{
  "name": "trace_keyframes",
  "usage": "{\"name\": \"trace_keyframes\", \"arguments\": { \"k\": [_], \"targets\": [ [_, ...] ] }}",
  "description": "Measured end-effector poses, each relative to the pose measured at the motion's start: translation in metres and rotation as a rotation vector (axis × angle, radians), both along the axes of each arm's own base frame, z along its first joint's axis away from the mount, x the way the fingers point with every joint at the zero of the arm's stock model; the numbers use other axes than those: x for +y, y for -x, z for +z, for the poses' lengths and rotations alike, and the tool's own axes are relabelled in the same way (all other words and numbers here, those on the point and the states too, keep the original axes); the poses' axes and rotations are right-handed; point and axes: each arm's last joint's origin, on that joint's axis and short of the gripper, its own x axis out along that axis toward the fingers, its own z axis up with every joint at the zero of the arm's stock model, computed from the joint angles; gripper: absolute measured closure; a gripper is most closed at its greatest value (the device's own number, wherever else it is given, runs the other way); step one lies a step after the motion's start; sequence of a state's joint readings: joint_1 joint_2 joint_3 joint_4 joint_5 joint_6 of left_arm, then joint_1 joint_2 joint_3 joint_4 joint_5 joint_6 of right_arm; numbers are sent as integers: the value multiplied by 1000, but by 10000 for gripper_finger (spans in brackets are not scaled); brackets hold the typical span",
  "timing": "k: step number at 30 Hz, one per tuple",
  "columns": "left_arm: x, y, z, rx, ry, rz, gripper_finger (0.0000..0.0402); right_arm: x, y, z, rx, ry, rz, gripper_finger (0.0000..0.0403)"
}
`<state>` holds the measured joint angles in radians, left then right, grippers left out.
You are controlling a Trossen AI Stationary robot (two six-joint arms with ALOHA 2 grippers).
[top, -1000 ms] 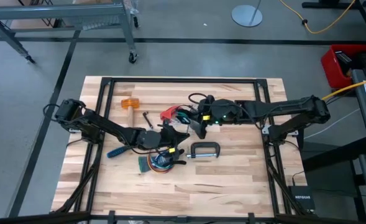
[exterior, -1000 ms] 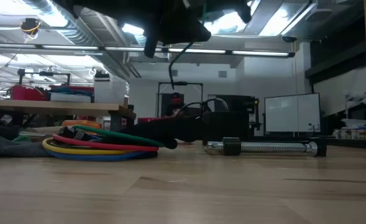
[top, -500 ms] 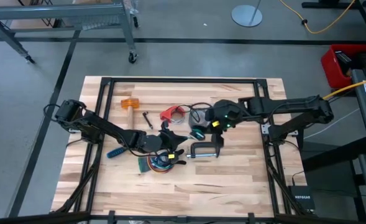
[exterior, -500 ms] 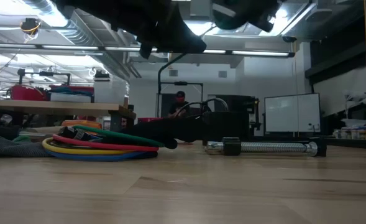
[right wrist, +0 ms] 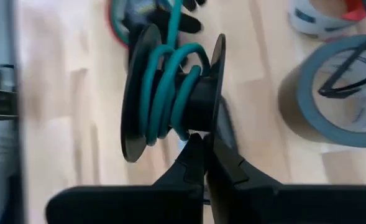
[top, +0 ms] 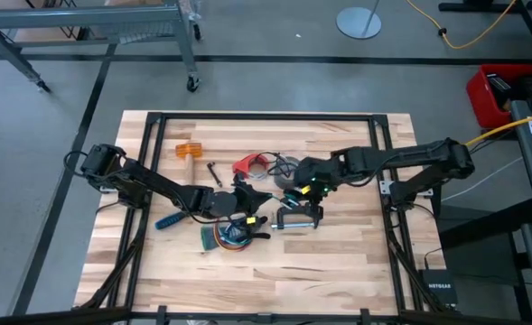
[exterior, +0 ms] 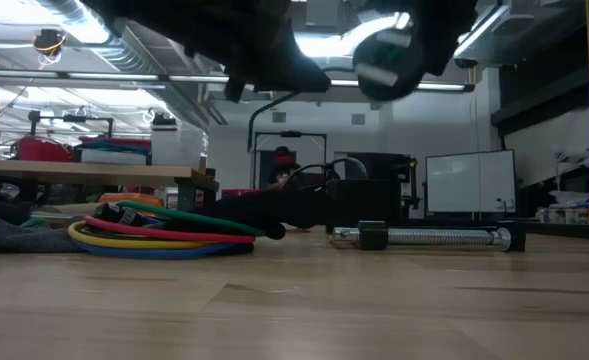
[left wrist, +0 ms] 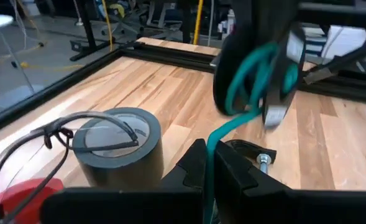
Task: Coil cords
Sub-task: Coil the blue wire onto the spool
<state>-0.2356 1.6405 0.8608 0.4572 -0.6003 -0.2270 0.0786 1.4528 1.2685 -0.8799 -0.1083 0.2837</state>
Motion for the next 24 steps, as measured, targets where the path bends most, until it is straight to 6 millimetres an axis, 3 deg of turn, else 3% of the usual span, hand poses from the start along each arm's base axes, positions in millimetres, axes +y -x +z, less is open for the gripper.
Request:
{"name": "trace_keyframes", "arguments": {
  "k": [11, 24],
  "targets": [
    [-1, 0, -3, -25, 168, -39, 393, 0, -24, -36, 101, 178, -113, 401],
    [-8, 2, -7, 70, 55, -131, 364, 0, -23, -38, 116, 183, -115, 401]
  ]
}}
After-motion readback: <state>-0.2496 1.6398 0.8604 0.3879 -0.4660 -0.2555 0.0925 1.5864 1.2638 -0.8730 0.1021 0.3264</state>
